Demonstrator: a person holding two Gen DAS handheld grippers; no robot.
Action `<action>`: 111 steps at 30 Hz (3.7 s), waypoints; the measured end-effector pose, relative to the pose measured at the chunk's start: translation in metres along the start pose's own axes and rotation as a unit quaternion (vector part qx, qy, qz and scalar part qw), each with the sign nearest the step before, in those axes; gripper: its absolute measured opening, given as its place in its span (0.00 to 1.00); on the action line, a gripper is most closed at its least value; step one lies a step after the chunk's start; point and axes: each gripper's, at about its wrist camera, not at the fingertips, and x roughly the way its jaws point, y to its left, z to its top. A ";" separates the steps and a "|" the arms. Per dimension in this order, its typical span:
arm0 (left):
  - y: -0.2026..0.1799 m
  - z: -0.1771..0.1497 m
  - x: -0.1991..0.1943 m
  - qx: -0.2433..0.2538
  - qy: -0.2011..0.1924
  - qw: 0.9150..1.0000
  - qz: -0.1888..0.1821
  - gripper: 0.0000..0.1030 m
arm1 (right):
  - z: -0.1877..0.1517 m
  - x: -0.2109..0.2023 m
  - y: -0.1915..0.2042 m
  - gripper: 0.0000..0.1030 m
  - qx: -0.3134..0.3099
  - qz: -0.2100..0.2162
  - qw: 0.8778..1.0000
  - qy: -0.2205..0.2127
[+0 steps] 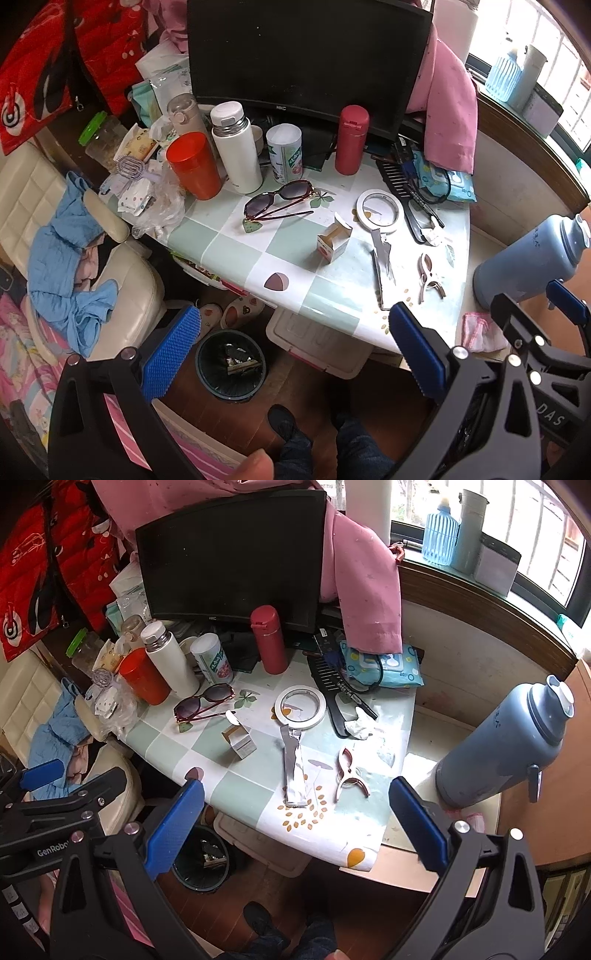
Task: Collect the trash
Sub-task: 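Move both tools toward the table over the box and foil wrapper, then grasp the small cardboard box with the left tool while the right tool grasps the silver foil wrapper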
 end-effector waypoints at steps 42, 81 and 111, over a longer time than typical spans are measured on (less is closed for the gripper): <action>0.032 -0.014 -0.003 0.062 -0.026 0.996 -0.057 0.96 | -0.025 -0.028 0.040 0.96 0.051 -0.044 0.997 -0.026; 0.024 -0.007 0.028 0.060 -0.005 0.995 -0.081 0.96 | -0.023 -0.001 0.016 0.96 0.058 -0.040 0.997 -0.005; -0.038 0.039 0.127 0.040 0.042 0.997 -0.054 0.96 | 0.005 0.110 -0.060 0.96 0.036 -0.009 0.998 0.055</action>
